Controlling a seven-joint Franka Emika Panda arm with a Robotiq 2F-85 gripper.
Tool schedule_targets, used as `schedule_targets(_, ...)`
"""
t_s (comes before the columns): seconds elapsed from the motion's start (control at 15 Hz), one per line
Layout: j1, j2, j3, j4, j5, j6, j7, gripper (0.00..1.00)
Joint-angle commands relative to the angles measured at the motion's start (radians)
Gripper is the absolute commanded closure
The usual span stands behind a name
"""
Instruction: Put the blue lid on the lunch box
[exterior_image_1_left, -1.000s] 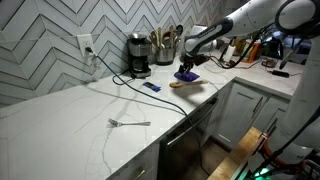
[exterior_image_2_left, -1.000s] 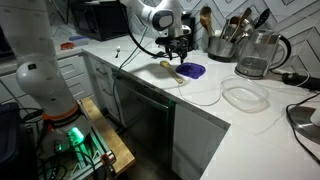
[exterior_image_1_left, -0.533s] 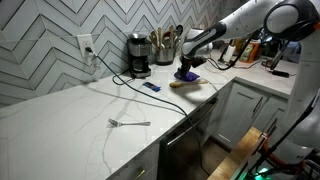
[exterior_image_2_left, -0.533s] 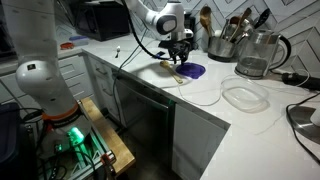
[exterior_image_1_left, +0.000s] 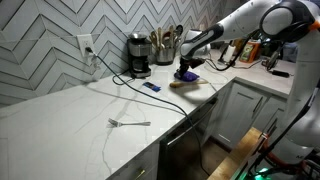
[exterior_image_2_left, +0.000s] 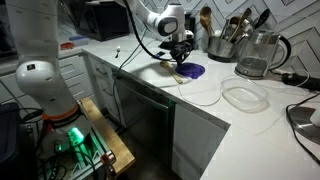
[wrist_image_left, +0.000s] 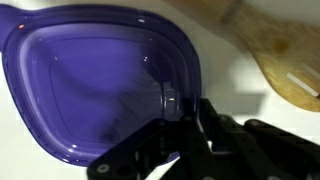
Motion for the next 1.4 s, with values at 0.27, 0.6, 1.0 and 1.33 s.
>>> schedule_targets(0.27,-0.026,-0.009,0.014,0.023,0.005,-0.017,-0.008,0.98)
schedule_targets(0.6,-0.022,-0.083,-0.025,0.058,-0.049,-0.084,0.054,0.98)
schedule_targets(1.0,-0.045,-0.143,-0.089,0.116,-0.121,-0.159,0.12,0.98)
schedule_targets(1.33,-0.098,-0.138,-0.151,0.161,-0.18,-0.171,0.114,0.98)
